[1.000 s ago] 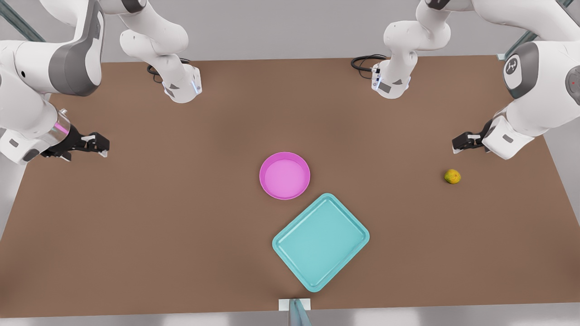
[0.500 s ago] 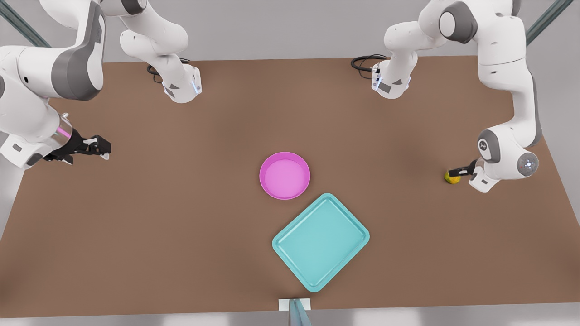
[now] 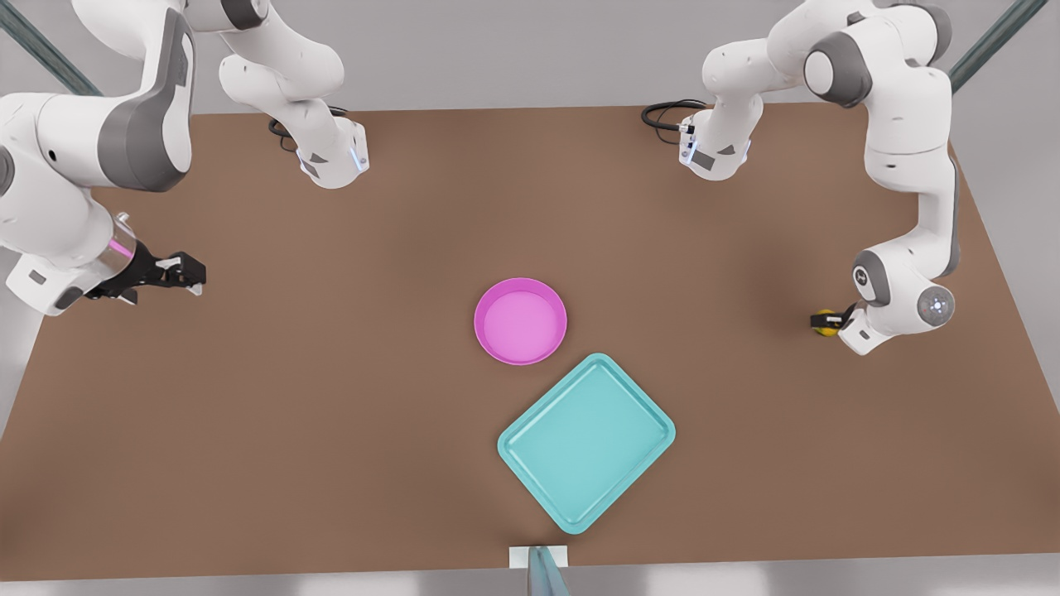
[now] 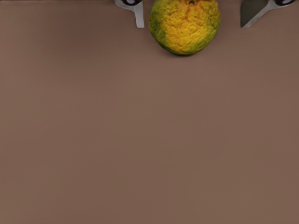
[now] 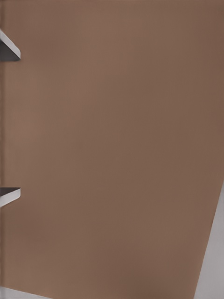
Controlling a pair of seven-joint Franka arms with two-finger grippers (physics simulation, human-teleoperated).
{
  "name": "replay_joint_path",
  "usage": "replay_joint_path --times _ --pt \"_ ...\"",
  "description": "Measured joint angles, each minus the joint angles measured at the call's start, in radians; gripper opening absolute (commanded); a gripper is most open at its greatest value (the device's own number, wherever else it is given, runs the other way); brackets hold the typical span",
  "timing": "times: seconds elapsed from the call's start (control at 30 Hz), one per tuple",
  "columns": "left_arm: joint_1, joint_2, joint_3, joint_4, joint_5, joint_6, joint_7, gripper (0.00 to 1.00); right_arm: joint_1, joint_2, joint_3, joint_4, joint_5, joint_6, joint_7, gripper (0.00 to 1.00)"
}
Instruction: Place the orange on the plate with the left arm and the plate on the tray with the right arm
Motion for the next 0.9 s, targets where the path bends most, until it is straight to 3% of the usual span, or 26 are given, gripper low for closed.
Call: replay_joint_path --times 0.23,0.3,0.5,0.53,0.7,0.83,0.9 --pt "0.004 0.033 -0.001 0.001 -0.005 0.002 0.053 1.00 0.000 0.005 -0.002 0.000 0.004 0.000 -0.002 1.00" --pt "0.004 0.033 -0.001 0.002 -0.006 0.003 0.063 0.84 0.000 0.007 -0.002 0.000 0.004 0.000 -0.003 1.00" --pt "0.003 0.028 -0.002 0.004 -0.009 0.004 0.086 0.77 0.000 0.011 -0.003 0.000 0.008 0.000 -0.004 1.00" --pt "0.003 0.027 -0.002 0.005 -0.007 0.005 0.087 0.65 0.001 0.011 -0.004 0.000 0.009 0.000 -0.004 1.00" --pt "-0.001 0.010 -0.006 0.007 0.000 0.005 0.086 0.64 0.000 0.015 -0.006 0.000 0.012 0.000 -0.005 1.00" --pt "-0.191 -0.110 -0.066 0.024 0.000 -0.072 0.024 0.65 0.000 0.017 -0.006 0.000 0.012 0.000 -0.006 1.00" --pt "-0.370 -0.118 -0.089 0.131 0.000 -0.149 -0.037 0.65 0.000 0.020 -0.006 0.000 0.012 0.002 -0.006 1.00"
